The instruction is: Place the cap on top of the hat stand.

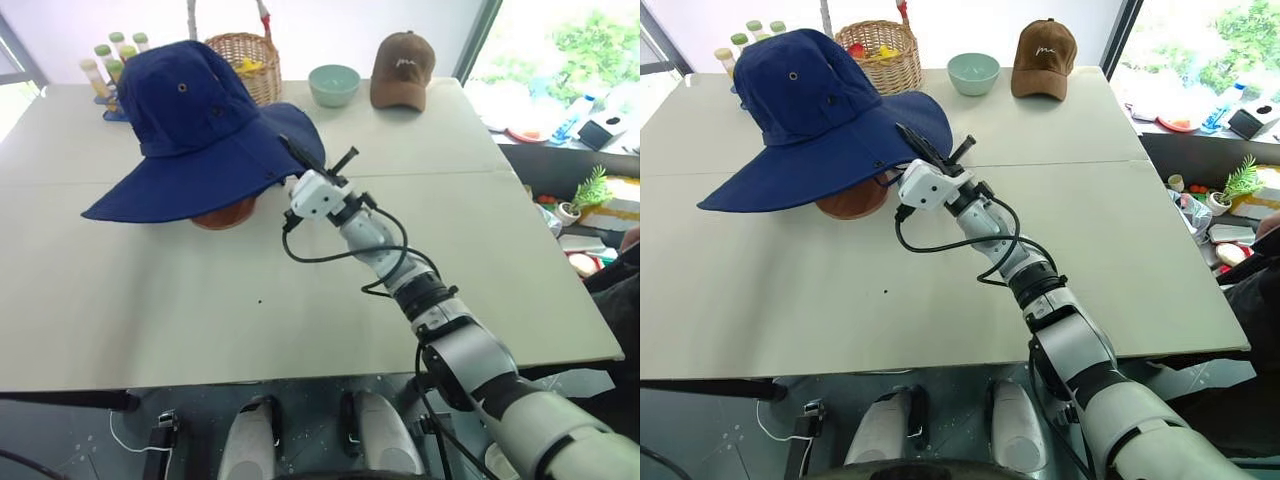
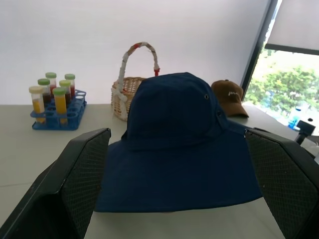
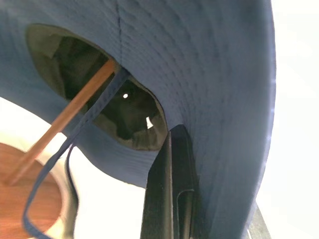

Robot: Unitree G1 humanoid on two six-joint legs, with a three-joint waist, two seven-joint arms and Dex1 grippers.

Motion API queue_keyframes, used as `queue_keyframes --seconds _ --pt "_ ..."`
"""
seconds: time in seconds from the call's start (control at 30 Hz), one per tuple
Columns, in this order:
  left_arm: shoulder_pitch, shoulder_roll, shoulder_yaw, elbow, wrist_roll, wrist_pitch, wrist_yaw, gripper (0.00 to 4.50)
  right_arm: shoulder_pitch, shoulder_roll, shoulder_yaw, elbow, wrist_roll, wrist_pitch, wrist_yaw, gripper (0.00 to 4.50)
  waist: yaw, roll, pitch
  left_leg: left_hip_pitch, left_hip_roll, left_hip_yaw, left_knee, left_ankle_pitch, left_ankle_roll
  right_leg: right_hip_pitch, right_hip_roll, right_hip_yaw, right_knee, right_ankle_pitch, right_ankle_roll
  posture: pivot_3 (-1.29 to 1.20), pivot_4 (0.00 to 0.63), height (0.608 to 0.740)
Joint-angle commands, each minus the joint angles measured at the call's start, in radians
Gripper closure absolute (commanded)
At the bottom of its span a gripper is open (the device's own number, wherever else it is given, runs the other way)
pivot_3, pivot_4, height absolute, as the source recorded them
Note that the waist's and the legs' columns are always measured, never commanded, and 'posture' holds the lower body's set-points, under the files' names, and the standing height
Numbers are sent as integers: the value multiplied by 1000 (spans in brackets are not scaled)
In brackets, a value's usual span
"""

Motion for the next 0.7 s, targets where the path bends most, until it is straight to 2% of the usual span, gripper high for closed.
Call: queue_keyframes --seconds 0.03,0.13,0.3,0.5,0.7 --pt "0 19 41 -2 -7 -6 -5 0 16 -14 22 -19 -31 -36 -27 4470 1 0 0 0 0 0 0 0 0 0 0 0 0 0 0 0 150 740" --pt "-6 27 35 -9 -15 -7 9 0 32 -42 63 -35 -121 -68 -99 4470 1 0 0 0 0 0 0 0 0 0 0 0 0 0 0 0 150 740" --pt "-22 56 27 -21 -38 -5 52 0 47 -102 167 -42 -342 -67 -299 4470 0 0 0 0 0 -2 0 0 0 0 0 0 0 0 0 0 150 740" --pt "-40 78 16 -19 -55 -1 90 0 18 -122 231 -41 -461 -22 -433 4470 0 0 0 0 0 -2 0 0 0 -1 0 0 0 0 0 0 150 740" --pt "-75 115 -8 -18 -75 4 136 0 -14 -134 238 -69 -476 14 -456 4470 1 -1 0 0 -1 -1 1 0 0 0 0 0 0 0 0 0 150 740"
